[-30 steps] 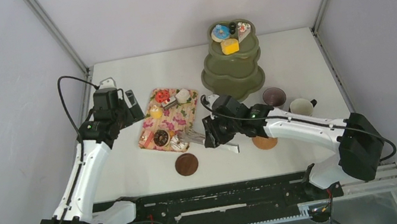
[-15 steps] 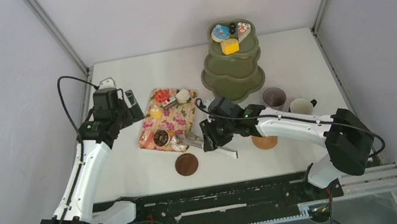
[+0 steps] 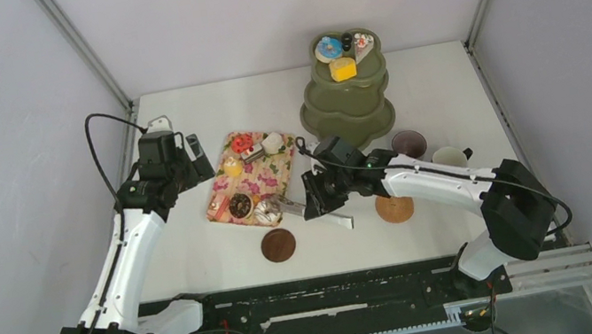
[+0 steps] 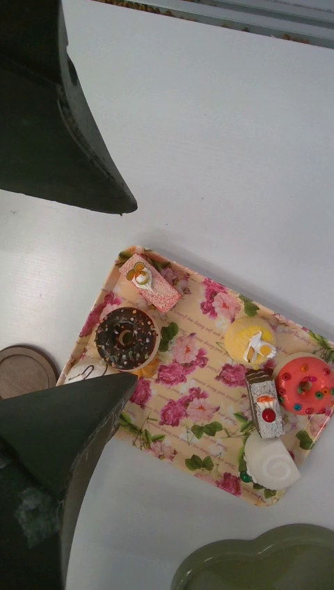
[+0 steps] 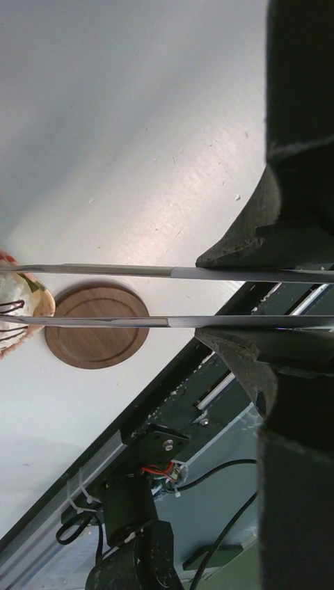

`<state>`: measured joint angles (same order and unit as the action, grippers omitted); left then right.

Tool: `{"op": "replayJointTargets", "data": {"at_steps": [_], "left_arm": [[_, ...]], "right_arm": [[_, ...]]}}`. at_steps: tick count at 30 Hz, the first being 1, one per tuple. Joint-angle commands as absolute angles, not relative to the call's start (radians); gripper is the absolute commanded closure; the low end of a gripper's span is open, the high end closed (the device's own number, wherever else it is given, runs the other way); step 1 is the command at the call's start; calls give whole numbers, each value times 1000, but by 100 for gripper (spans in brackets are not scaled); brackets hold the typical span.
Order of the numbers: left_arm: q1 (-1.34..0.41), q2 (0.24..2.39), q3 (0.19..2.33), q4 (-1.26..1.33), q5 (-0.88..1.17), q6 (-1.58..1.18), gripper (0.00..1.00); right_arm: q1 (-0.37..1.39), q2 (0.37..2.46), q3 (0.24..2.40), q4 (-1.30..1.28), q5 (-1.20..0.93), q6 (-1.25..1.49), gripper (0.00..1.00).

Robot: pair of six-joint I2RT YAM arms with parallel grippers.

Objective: Serve the afternoon tea

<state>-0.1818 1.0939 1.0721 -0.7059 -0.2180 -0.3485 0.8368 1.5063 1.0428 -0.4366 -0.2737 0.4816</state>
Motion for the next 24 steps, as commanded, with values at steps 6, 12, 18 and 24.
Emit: {"op": "replayJointTargets", "data": {"at_steps": [6, 12, 18, 24], "left_arm": [[-174, 1068, 1083, -684, -235, -345, 11], [-172, 1067, 1081, -686, -235, -347, 11], [-171, 1061, 1079, -684, -221, -355, 11], [-171, 1070, 1086, -676, -208, -360, 11]], "right_arm": [[786, 1416, 1091, -382, -319, 513, 100], [754, 1361, 1091, -375, -308, 527, 100], [685, 1248, 1091, -409, -275, 537, 100], [568, 1102, 1089, -474, -169, 546, 100]]}}
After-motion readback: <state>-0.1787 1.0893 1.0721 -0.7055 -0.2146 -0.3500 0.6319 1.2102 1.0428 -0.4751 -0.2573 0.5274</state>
